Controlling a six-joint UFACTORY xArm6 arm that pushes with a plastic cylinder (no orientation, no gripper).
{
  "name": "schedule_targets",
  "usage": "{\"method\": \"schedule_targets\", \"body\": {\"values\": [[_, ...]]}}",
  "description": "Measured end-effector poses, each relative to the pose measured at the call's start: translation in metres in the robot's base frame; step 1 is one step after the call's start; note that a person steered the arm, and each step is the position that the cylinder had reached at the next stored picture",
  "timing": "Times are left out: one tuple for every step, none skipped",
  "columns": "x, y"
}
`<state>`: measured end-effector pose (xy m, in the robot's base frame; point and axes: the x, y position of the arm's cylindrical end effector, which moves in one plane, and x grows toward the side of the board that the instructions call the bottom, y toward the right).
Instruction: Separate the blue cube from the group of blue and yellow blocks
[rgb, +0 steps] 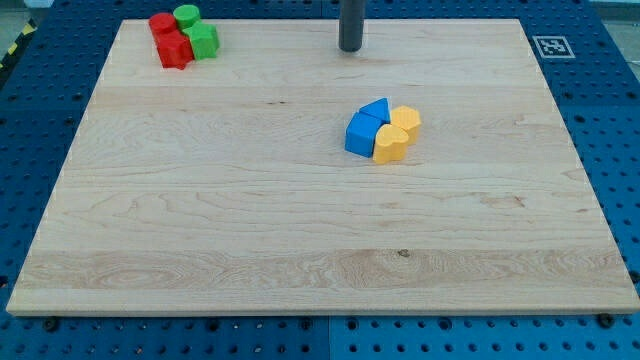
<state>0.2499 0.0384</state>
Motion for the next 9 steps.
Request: {"method": "schedule_targets", "body": {"values": [[0.019,0.003],[0.087,0.04],[0.107,0.09],[0.122,0.097],[0.118,0.071],[0.109,0.026],[0.14,0.017],[0.195,0.041],[0.199,0.036]]}}
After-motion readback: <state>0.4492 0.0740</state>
